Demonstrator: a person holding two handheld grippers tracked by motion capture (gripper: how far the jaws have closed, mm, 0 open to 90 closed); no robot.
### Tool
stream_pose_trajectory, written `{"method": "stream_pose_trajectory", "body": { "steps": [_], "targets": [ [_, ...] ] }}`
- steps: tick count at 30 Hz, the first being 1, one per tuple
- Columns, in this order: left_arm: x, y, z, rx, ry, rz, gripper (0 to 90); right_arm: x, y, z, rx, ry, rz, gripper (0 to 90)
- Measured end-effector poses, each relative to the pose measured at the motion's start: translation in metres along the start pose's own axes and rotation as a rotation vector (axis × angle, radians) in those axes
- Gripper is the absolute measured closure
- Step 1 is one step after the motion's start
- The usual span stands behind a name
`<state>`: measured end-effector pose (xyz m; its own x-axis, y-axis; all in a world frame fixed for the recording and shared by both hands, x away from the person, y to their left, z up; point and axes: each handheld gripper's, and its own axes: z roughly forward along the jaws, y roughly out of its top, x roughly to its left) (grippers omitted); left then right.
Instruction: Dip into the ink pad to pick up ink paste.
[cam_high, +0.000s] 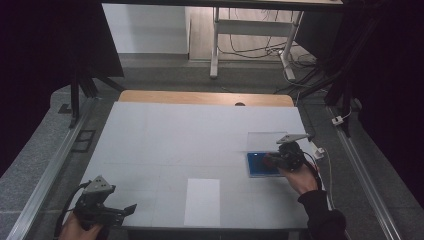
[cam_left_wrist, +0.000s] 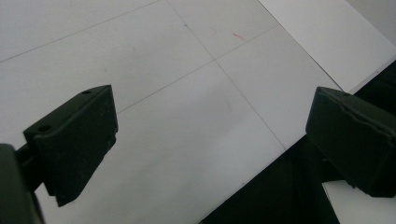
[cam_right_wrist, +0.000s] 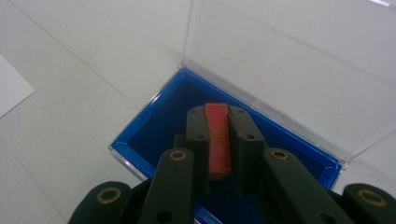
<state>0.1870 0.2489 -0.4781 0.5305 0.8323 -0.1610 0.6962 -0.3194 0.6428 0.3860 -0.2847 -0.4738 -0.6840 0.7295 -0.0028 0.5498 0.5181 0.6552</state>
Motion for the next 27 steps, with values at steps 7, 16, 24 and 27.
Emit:
{"method": "stream_pose_trajectory", "body": {
  "steps": [7, 16, 24, 27],
  "targets": [
    [0.001, 0.0, 0.0, 0.003, 0.0, -0.011, 2.8, -0.001, -0.001, 0.004, 0.01, 0.006, 0.019, 79.8],
    [0.001, 0.0, 0.0, 0.003, -0.002, -0.012, 2.8, 0.007, 0.001, 0.006, 0.027, -0.038, -0.008, 80.3],
    [0.001, 0.001, 0.001, 0.007, -0.004, -0.01, 3.0, 0.021, 0.004, 0.008, 0.056, -0.104, -0.095, 80.3],
    [0.001, 0.001, 0.001, 0.007, -0.005, -0.01, 3.0, 0.021, 0.004, 0.009, 0.054, -0.103, -0.084, 80.3]
  ]
}}
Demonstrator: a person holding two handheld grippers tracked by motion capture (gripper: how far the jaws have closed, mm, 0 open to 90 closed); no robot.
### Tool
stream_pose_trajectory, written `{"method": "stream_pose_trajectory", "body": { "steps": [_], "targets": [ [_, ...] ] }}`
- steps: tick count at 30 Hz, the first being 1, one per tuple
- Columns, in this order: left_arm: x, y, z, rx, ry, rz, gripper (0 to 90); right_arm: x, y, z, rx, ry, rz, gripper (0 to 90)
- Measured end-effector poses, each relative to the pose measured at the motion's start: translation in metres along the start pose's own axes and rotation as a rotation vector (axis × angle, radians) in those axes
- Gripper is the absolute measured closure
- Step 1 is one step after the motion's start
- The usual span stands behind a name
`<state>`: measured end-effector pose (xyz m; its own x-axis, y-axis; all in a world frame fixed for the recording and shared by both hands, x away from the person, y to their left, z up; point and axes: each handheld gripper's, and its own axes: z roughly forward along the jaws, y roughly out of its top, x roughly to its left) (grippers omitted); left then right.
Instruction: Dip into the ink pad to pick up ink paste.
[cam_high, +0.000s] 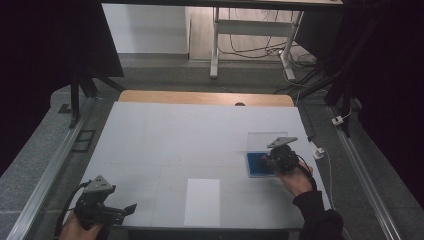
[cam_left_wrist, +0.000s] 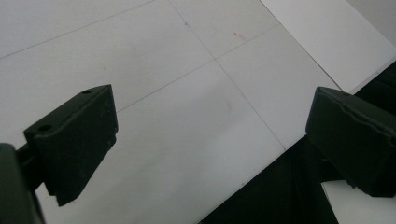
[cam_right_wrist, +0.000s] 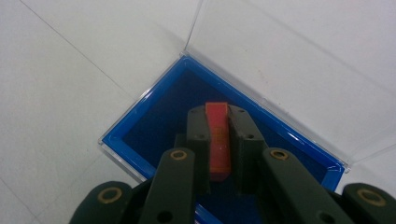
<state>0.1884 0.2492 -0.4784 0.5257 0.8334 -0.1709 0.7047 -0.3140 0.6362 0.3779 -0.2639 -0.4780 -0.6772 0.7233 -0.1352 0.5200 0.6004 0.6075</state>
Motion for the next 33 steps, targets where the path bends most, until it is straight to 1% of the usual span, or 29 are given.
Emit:
{"method": "stream_pose_trajectory", "body": {
  "steps": [5, 7, 8, 9, 11, 13, 15, 19, 20, 22, 23, 24, 25, 29, 33],
  "targets": [
    [0.0, 0.0, 0.0, -0.001, -0.001, 0.001, 2.9, -0.013, -0.006, 0.0, -0.034, 0.063, 0.092, 80.3],
    [0.0, 0.0, 0.0, 0.0, -0.001, -0.002, 2.8, -0.018, -0.008, 0.0, -0.041, 0.096, 0.13, 80.3],
    [0.0, 0.0, 0.0, 0.001, -0.003, -0.002, 2.8, -0.023, -0.01, 0.001, -0.05, 0.117, 0.157, 80.3],
    [0.0, 0.0, 0.0, 0.001, -0.002, -0.003, 2.8, -0.023, -0.01, 0.001, -0.05, 0.117, 0.157, 80.3],
    [0.001, 0.0, 0.0, 0.001, -0.003, -0.003, 2.8, -0.025, -0.011, 0.001, -0.056, 0.129, 0.175, 80.3],
    [0.001, 0.0, 0.0, 0.001, -0.003, -0.003, 2.7, -0.023, -0.01, 0.001, -0.05, 0.117, 0.16, 80.3],
    [0.001, 0.0, 0.0, 0.002, -0.002, -0.004, 2.5, -0.018, -0.008, 0.0, -0.037, 0.093, 0.13, 80.3],
    [0.0, 0.0, 0.0, 0.002, -0.002, -0.004, 2.5, -0.007, -0.003, 0.0, -0.017, 0.035, 0.05, 80.2],
    [0.0, 0.0, 0.0, 0.002, -0.002, -0.003, 2.5, -0.004, -0.003, 0.0, -0.013, 0.019, 0.036, 80.3],
    [0.0, 0.0, 0.0, 0.002, -0.002, -0.003, 2.5, -0.001, -0.002, 0.0, -0.007, 0.005, 0.011, 80.2],
    [0.0, 0.0, 0.0, 0.002, -0.002, -0.002, 2.5, -0.001, -0.002, 0.0, -0.008, 0.006, 0.012, 80.2],
    [0.0, 0.0, 0.0, 0.001, -0.002, -0.002, 2.5, -0.005, -0.003, 0.0, -0.018, 0.027, 0.045, 80.3],
    [0.0, 0.0, 0.0, 0.001, -0.003, -0.003, 2.5, -0.005, -0.003, 0.0, -0.018, 0.027, 0.045, 80.3],
    [0.0, 0.0, 0.0, 0.001, -0.003, -0.003, 2.5, -0.016, -0.009, 0.0, -0.045, 0.087, 0.127, 80.3],
    [0.001, 0.0, 0.0, 0.002, -0.002, -0.003, 2.5, -0.024, -0.012, 0.001, -0.063, 0.125, 0.173, 80.3]
  ]
}}
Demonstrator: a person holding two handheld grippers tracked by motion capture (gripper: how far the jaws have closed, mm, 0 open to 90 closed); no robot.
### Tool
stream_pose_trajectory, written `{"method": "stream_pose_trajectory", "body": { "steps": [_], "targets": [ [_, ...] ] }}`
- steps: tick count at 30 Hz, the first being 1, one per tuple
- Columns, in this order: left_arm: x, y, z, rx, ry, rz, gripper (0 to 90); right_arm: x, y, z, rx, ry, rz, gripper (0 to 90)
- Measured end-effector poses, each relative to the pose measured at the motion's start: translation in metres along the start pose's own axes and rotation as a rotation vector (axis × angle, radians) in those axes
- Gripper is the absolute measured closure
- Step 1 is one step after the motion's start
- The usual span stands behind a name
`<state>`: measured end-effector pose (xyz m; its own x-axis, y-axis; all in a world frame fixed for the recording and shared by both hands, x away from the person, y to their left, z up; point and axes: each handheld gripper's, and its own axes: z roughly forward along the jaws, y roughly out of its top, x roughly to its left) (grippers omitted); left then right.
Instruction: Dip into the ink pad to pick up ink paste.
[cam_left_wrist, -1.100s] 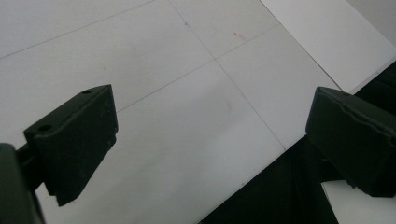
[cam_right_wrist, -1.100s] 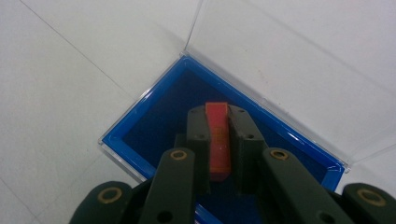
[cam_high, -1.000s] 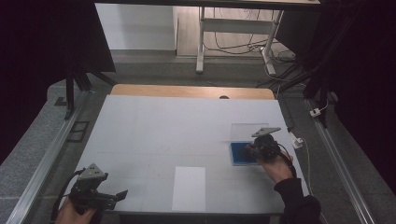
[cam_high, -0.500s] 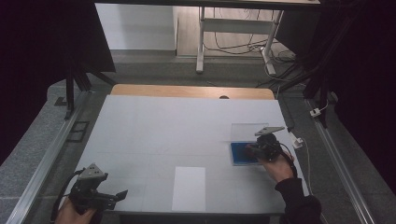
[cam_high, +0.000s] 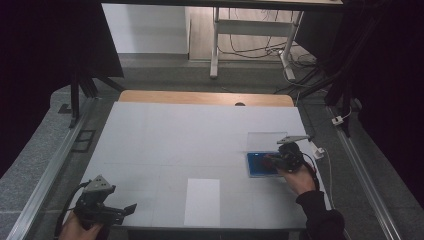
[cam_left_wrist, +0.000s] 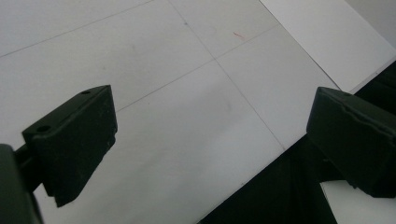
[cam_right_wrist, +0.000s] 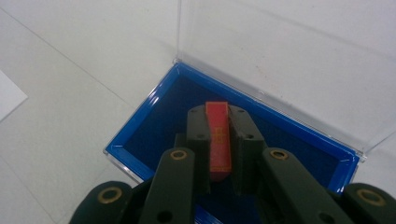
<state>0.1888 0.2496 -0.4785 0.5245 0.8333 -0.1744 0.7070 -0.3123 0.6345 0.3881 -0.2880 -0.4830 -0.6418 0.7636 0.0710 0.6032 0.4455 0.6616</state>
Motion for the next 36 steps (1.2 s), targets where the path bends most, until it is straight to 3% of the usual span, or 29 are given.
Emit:
{"method": "stream_pose_trajectory", "body": {
  "steps": [3, 11, 19, 28, 36],
  "targets": [
    [0.0, 0.0, 0.0, 0.002, -0.001, -0.001, 2.6, 0.0, 0.0, 0.0, 0.001, 0.0, 0.005, 80.3],
    [0.0, 0.0, 0.0, 0.003, 0.001, -0.001, 2.6, 0.016, 0.004, 0.002, 0.033, -0.082, -0.11, 80.3],
    [0.001, 0.0, 0.0, 0.0, -0.001, -0.003, 2.6, 0.011, 0.004, -0.001, 0.02, -0.054, -0.086, 79.8],
    [0.0, 0.0, 0.0, 0.0, -0.001, -0.002, 2.6, 0.007, 0.008, -0.02, -0.089, -0.078, -0.057, 79.7],
    [0.0, 0.0, 0.0, 0.0, -0.002, -0.002, 2.6, -0.005, 0.001, -0.01, -0.03, -0.078, -0.016, 79.7]
  ]
}}
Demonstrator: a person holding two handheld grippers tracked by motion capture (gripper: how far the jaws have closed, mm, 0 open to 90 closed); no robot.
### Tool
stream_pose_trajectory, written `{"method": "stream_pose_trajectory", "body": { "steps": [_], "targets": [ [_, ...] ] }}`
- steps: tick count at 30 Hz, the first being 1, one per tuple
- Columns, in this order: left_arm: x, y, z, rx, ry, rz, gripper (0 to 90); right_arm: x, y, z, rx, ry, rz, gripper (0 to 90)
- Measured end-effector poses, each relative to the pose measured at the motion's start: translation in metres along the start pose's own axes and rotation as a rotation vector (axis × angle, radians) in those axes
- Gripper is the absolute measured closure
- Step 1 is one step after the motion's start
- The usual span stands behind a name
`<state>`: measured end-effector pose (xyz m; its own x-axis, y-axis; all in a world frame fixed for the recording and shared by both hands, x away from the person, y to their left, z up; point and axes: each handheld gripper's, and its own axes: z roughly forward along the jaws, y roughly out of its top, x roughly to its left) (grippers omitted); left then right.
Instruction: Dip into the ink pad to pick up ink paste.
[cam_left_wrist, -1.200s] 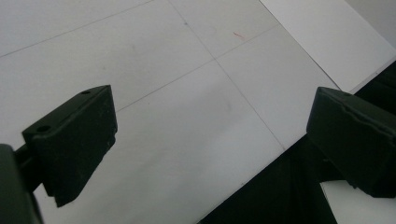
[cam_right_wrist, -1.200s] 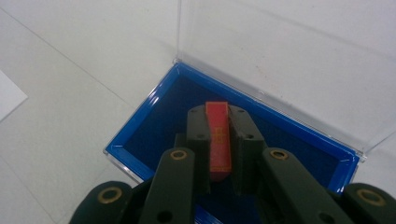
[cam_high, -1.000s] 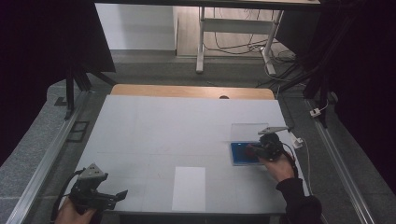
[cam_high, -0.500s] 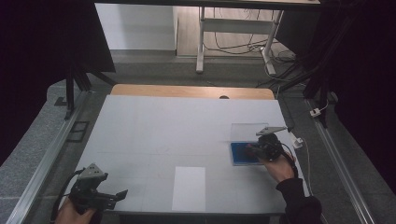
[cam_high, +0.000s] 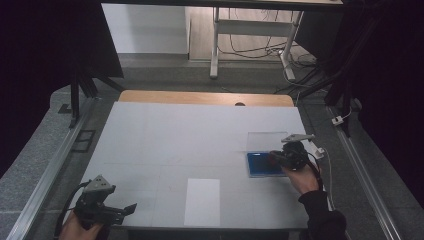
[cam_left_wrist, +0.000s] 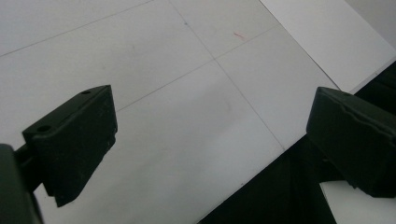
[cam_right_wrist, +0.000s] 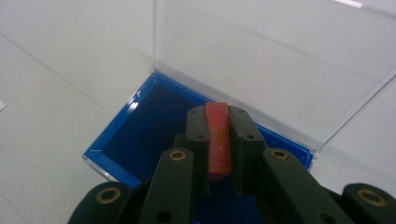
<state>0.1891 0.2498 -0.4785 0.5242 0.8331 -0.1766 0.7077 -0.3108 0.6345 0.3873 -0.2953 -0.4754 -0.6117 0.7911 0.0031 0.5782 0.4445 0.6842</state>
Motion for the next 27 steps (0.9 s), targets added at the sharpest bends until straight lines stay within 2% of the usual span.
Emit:
{"method": "stream_pose_trajectory", "body": {
  "steps": [3, 7, 10, 11, 12, 13, 17, 20, 23, 27],
  "targets": [
    [0.0, 0.0, 0.0, 0.0, 0.0, 0.001, 2.6, -0.002, -0.002, 0.004, 0.025, 0.0, 0.011, 79.7],
    [0.0, 0.0, 0.0, 0.001, 0.0, 0.002, 2.6, -0.003, -0.003, 0.005, 0.022, 0.007, 0.045, 79.9],
    [0.0, 0.0, 0.0, 0.002, 0.001, 0.002, 2.6, -0.002, -0.002, 0.005, 0.029, -0.003, 0.041, 80.2],
    [0.0, 0.0, 0.0, 0.003, 0.001, 0.002, 2.6, 0.0, -0.002, 0.006, 0.033, -0.015, 0.024, 80.2],
    [0.0, 0.0, 0.0, 0.004, 0.002, 0.002, 2.7, 0.007, 0.001, 0.007, 0.049, -0.047, -0.026, 80.3],
    [-0.001, 0.0, 0.0, 0.004, 0.002, 0.002, 2.7, 0.007, 0.001, 0.007, 0.049, -0.047, -0.026, 80.3],
    [-0.001, 0.0, 0.001, 0.008, 0.003, 0.004, 2.7, 0.017, 0.003, 0.009, 0.072, -0.101, -0.102, 80.3],
    [-0.001, 0.0, 0.001, 0.007, 0.002, 0.004, 2.7, 0.021, 0.004, 0.009, 0.078, -0.117, -0.122, 80.3],
    [-0.001, 0.0, 0.001, 0.007, 0.003, 0.005, 2.7, 0.017, 0.003, 0.009, 0.07, -0.096, -0.096, 80.4],
    [0.0, 0.001, 0.001, 0.008, 0.002, 0.005, 2.7, 0.003, -0.001, 0.007, 0.04, -0.024, 0.003, 80.4]
  ]
}}
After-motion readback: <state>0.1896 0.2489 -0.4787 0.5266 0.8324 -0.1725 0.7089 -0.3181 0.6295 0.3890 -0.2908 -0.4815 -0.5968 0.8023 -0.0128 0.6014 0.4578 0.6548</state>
